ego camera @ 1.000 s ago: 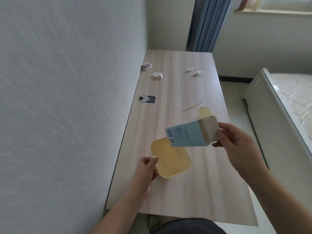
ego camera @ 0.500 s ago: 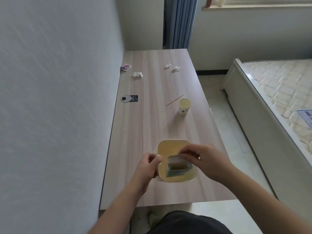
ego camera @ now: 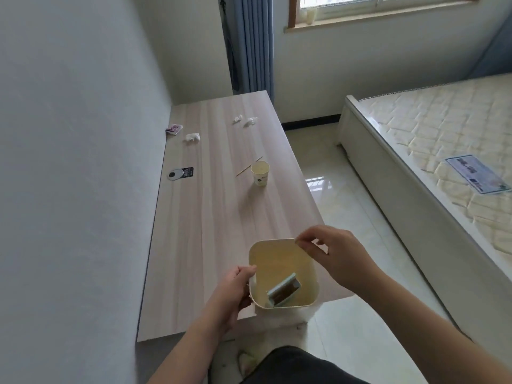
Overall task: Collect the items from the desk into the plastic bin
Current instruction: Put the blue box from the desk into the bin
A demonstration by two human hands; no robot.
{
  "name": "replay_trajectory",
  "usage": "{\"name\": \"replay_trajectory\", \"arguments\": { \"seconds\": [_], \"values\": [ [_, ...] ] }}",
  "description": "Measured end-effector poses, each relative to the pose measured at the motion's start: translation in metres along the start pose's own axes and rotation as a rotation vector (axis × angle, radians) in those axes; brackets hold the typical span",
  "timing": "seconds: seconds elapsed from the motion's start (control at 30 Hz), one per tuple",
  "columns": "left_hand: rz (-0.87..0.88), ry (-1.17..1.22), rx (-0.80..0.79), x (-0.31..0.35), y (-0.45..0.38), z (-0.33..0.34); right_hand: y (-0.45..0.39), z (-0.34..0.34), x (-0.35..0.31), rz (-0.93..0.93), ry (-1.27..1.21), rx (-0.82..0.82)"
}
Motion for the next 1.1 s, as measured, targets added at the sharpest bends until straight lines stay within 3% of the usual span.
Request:
{"name": "replay_trajectory", "arguments": {
  "seconds": [0.1,0.23,0.3,0.47,0.6,0.73,0.93,1.1],
  "values": [
    [0.014,-0.051,0.031,-0.009,0.015,0.033,0.037,-0.021,0.020,0.012,0.025,-0.040],
    [0.024,-0.040,-0.026,-0.015,0.032,0.077,0.086,-0.025,0.043,-0.025,0.077,-0.291],
    [0.006,-0.004,-0.059,-0.018,0.042,0.097,0.105,-0.028,0.052,-0.061,0.107,-0.328],
    [-0.022,-0.045,-0.112,-0.031,0.061,0.134,0.130,-0.046,0.066,-0.105,0.189,-0.136],
    [-0.008,-0.108,-0.168,-0.035,0.070,0.150,0.132,-0.058,0.079,0.051,0.074,-0.047],
    [-0.014,-0.156,-0.200,-0.032,0.071,0.161,0.130,-0.068,0.086,0.066,0.072,0.055],
    [-0.103,-0.076,-0.120,-0.032,0.052,0.173,0.121,-0.091,0.102,0.038,0.118,0.228],
    [-0.136,0.047,-0.116,-0.027,0.032,0.176,0.104,-0.108,0.126,0.119,0.075,0.271]
  ]
}}
Point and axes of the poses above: each hand's wrist, its own y-axis away from the middle knuckle, its own z-axis out of the palm, x = y × z, the point moved 6 cm from there along -y, towards the middle knuckle, and after that the axes turned 5 degrees about x, right-handed, at the moved point
